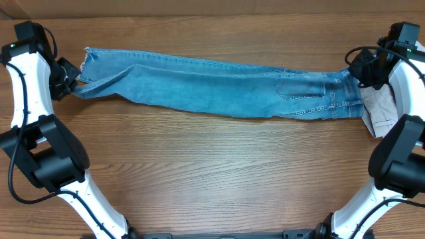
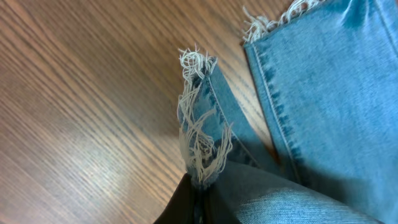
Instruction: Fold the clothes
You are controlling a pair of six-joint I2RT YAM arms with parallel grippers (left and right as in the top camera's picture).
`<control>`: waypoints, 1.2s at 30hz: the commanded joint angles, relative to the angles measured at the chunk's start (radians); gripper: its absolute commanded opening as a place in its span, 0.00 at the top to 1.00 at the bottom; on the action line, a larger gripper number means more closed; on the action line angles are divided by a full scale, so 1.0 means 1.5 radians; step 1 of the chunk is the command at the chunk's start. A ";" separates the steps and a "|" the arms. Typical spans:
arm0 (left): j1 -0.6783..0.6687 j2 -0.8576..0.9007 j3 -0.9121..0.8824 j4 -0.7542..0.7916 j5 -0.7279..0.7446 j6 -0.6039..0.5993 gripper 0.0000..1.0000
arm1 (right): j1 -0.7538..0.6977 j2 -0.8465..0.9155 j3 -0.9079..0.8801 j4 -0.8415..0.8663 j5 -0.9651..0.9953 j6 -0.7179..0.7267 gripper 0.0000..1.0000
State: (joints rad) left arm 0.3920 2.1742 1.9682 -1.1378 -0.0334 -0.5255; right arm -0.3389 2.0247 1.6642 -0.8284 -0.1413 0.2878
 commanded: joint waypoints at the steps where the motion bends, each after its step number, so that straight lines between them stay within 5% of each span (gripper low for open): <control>1: -0.006 0.009 0.018 0.059 0.025 -0.019 0.64 | -0.006 0.000 0.026 0.006 0.024 -0.001 0.96; 2: -0.006 0.009 0.018 0.131 0.056 -0.015 0.00 | -0.006 0.000 0.026 0.005 0.024 -0.001 0.96; 6: 0.002 0.009 0.018 0.206 0.189 -0.019 0.00 | -0.006 0.000 0.026 -0.002 0.024 -0.001 0.96; 10: -0.002 0.009 0.018 0.128 0.205 0.057 0.00 | -0.006 0.000 0.025 -0.010 0.024 -0.001 0.96; 19: -0.022 0.009 0.014 0.032 0.007 0.221 0.00 | -0.006 0.000 0.025 -0.018 0.024 -0.001 0.96; 23: -0.021 0.009 0.003 0.053 -0.081 0.248 0.18 | -0.006 0.000 0.025 -0.023 0.024 -0.001 0.96; 24: -0.020 0.009 -0.002 0.062 -0.116 0.248 0.04 | -0.006 0.000 0.025 -0.025 0.024 -0.001 0.96; 25: -0.018 0.009 -0.002 0.065 -0.136 0.249 0.00 | -0.006 0.000 0.025 -0.025 0.024 -0.002 0.96; 30: -0.005 0.025 -0.002 0.100 -0.130 0.320 0.14 | -0.006 0.000 0.025 -0.025 0.024 -0.003 0.96; 36: 0.002 0.079 -0.002 0.124 -0.076 0.438 0.09 | -0.006 0.000 0.025 -0.028 0.025 -0.003 0.96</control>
State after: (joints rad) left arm 0.3874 2.2208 1.9720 -0.9588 -0.1852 -0.0154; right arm -0.3389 2.0247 1.6684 -0.8703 -0.1299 0.2874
